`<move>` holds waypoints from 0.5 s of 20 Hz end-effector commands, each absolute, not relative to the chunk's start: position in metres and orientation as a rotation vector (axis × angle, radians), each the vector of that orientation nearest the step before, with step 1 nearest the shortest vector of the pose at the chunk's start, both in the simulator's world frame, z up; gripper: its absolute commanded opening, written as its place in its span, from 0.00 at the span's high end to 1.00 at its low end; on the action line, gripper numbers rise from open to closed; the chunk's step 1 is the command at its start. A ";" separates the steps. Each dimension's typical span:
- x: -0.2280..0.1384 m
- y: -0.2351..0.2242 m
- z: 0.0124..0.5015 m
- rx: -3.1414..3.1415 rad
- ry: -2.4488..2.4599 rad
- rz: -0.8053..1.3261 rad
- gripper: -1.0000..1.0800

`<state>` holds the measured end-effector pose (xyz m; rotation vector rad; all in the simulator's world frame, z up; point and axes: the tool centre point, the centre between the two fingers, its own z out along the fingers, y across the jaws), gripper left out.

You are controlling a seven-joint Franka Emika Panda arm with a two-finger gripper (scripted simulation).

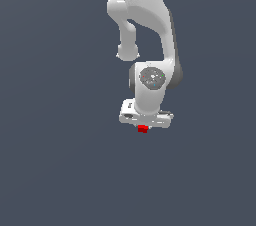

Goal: Pick up the red cube and move it to a goal position.

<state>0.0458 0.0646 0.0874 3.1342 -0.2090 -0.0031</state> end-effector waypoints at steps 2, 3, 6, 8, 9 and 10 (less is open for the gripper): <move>0.041 0.064 0.124 3.135 -0.209 0.000 1.00; 0.040 0.063 0.135 3.135 -0.209 0.000 1.00; 0.035 0.062 0.171 3.135 -0.210 0.000 1.00; 0.032 0.061 0.195 3.135 -0.210 0.000 1.00; 0.031 0.060 0.207 3.135 -0.210 0.000 1.00; 0.029 0.060 0.218 3.135 -0.210 0.000 1.00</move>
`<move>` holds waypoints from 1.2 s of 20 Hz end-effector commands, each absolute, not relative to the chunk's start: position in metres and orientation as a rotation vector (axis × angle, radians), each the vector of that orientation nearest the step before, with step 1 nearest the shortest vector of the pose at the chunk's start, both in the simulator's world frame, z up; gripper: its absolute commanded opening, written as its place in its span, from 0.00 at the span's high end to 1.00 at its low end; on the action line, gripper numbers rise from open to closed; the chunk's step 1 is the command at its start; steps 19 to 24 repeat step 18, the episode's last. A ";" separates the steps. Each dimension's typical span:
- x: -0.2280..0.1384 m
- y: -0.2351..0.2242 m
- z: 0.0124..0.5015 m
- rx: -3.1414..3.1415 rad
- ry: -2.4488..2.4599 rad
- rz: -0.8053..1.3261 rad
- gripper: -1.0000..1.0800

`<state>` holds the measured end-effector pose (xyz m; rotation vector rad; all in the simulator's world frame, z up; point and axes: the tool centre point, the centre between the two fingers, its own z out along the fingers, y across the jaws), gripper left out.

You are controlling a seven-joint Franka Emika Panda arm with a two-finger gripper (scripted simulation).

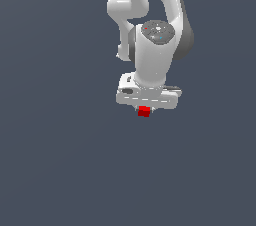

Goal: Pick up the red cube and move it to a goal position.

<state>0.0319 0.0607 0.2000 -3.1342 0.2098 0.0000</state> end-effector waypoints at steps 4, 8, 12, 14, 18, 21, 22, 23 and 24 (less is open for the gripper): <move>0.025 0.059 0.258 -3.134 0.210 0.000 1.00; 0.022 0.058 0.289 -3.135 0.210 0.000 1.00; 0.021 0.057 0.309 -3.135 0.210 0.000 1.00; 0.021 0.057 0.315 -3.135 0.210 0.000 1.00; 0.020 0.057 0.320 -3.135 0.210 0.000 1.00; 0.020 0.057 0.320 -3.135 0.210 0.000 1.00; 0.020 0.057 0.320 -3.135 0.210 0.000 1.00; 0.020 0.057 0.320 -3.135 0.210 0.000 1.00; 0.020 0.057 0.320 -3.135 0.210 0.000 1.00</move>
